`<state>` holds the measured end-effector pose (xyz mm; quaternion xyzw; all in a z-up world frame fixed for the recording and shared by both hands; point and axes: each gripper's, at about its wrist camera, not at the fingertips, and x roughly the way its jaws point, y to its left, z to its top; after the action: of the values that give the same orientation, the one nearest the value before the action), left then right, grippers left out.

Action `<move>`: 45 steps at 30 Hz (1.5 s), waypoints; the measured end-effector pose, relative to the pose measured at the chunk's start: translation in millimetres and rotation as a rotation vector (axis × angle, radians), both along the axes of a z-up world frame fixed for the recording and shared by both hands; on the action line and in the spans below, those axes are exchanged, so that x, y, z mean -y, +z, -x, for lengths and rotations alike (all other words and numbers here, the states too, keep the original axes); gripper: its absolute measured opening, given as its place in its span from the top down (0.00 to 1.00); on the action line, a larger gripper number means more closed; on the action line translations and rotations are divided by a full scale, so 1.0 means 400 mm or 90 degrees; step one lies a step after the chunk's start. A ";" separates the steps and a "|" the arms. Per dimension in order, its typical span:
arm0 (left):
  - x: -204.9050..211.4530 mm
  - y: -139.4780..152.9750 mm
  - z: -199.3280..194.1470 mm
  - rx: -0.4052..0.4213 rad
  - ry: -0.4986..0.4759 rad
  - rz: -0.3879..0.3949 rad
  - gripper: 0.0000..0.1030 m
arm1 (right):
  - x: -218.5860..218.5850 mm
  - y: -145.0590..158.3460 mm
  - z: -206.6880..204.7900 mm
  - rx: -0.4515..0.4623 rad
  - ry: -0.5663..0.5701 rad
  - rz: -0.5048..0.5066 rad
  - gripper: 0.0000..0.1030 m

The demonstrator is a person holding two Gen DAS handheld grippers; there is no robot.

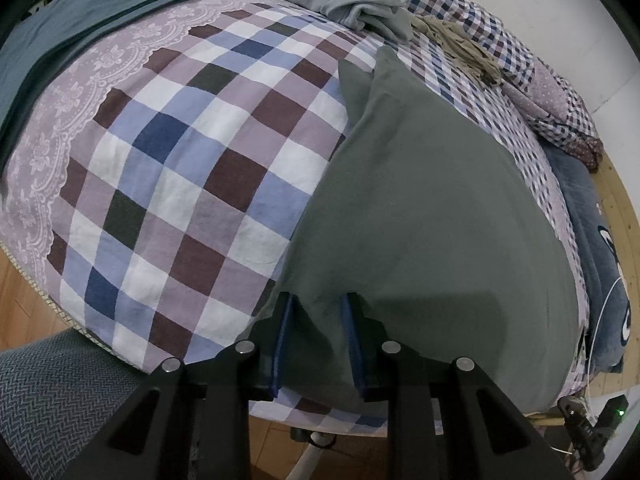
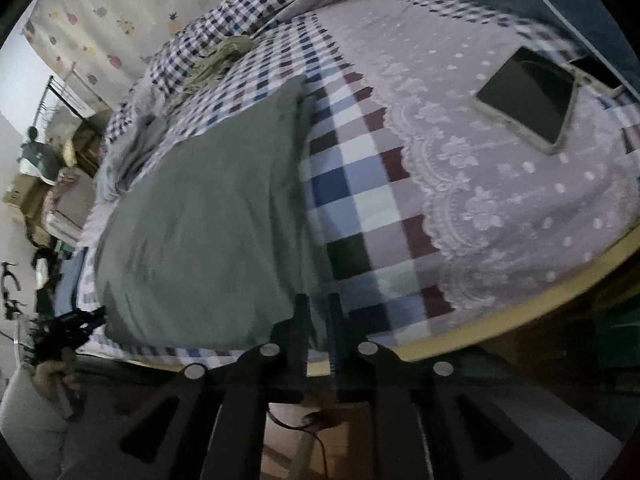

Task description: Fold clothes

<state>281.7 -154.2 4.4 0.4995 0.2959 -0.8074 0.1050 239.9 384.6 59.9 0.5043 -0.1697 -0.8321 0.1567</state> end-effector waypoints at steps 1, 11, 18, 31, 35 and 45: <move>0.000 0.000 0.000 0.000 0.000 0.000 0.74 | -0.002 -0.001 0.000 0.001 -0.001 0.000 0.82; -0.005 0.000 0.001 0.001 0.001 0.002 0.74 | 0.040 -0.028 0.020 0.021 0.018 -0.078 1.00; -0.003 -0.001 0.002 0.002 0.000 0.001 0.74 | 0.046 -0.036 0.027 0.037 -0.045 -0.237 1.00; 0.038 0.024 -0.055 -0.076 0.010 -0.063 0.55 | 0.198 0.149 -0.011 -0.251 -0.036 -0.223 0.56; 0.059 0.022 -0.079 -0.075 0.019 -0.068 0.43 | 0.303 0.154 -0.022 -0.292 0.033 -0.214 0.47; 0.034 -0.028 -0.161 -0.046 0.050 -0.144 0.40 | 0.516 0.174 -0.039 -0.366 0.181 -0.193 0.31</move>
<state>346.1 -167.9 -6.9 0.4670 0.4079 -0.7816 0.0685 255.5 178.3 129.4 0.2855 0.0790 -0.9256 0.2355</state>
